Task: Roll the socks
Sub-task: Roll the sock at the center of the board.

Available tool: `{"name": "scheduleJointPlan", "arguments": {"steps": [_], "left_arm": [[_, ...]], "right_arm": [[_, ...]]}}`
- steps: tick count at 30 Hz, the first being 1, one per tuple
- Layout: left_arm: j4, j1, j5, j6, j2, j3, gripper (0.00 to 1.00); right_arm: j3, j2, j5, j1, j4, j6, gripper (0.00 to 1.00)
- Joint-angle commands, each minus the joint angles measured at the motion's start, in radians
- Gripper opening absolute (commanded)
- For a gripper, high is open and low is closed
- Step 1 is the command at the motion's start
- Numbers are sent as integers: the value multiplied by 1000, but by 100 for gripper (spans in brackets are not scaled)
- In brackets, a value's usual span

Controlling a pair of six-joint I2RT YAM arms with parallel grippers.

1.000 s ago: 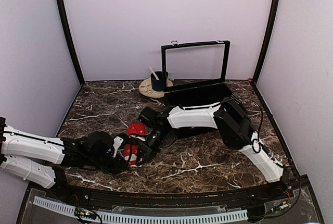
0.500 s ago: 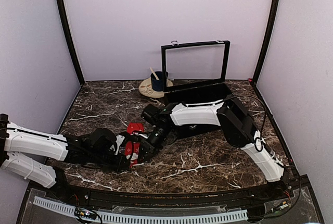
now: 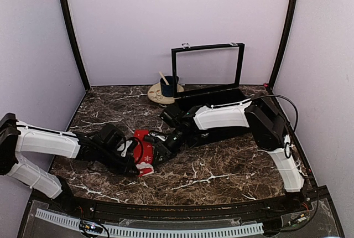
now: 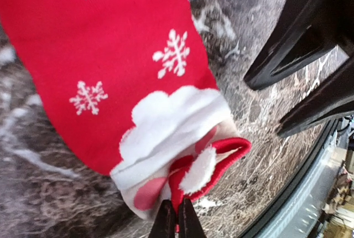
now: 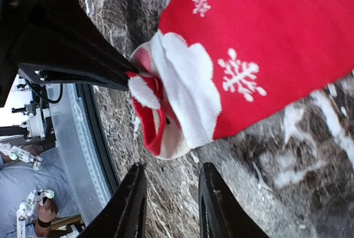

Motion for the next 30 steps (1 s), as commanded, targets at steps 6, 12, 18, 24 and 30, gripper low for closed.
{"name": "scheduleJointPlan", "arguments": {"steps": [6,12,18,24,30], "left_arm": [[-88,60,210,-30,139,91,0],[-109,142,279,-27,152,123,0],[-176,232,361,23,215,190,0],[-214,267,443,57,279,224,0],[-242,299,498,88,298,225,0]], "right_arm": [[-274,-228,225,-4,255,-17,30],[-429,-361,432,40,352,-116,30],[-497,-425,641,157,406,-262,33],[-479,-396,812,262,461,-399,37],[-463,-326,971,329,560,-545,43]]}}
